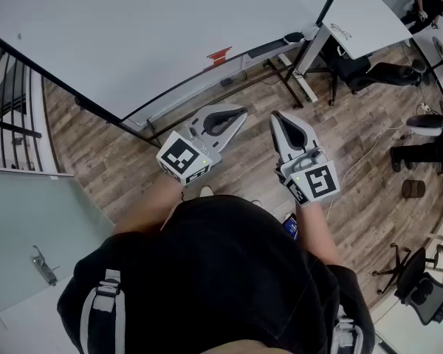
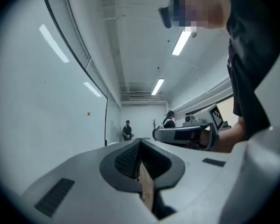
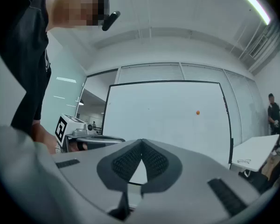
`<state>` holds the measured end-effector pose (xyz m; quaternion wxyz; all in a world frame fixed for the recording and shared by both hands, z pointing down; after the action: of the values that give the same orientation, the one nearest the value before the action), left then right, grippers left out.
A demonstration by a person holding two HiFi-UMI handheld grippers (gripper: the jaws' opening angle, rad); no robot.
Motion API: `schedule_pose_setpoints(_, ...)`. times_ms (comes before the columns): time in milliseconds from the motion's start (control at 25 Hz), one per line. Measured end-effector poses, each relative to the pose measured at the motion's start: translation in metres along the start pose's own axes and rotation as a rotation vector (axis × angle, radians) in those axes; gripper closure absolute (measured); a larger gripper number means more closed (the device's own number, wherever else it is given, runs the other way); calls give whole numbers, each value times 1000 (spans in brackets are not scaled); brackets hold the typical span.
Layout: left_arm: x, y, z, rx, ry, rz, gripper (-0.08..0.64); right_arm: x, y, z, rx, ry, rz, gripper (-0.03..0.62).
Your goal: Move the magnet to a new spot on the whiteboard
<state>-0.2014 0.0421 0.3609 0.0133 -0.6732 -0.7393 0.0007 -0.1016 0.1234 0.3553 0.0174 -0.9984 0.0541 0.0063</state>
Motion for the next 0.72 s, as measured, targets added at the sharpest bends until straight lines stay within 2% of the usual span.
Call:
schedule_pose_setpoints(280, -3, 5, 0, 5, 0, -14, 554, 6, 5, -1, 4, -11, -30, 599)
schedule_pose_setpoints(720, 10, 8, -2, 19, -20, -13, 555, 13, -18, -5, 13, 29, -56, 598)
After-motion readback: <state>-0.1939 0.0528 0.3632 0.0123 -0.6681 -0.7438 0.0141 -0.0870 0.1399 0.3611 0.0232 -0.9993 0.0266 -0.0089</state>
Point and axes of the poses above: the fingertips, and each gripper's own axes: y forward along the fingers, x to its right, z out of its top, the point moved 5 cm from there along -y, backward along the fingers, and after that the axes turned 3 degrees about -z, right-handed, at the moved point
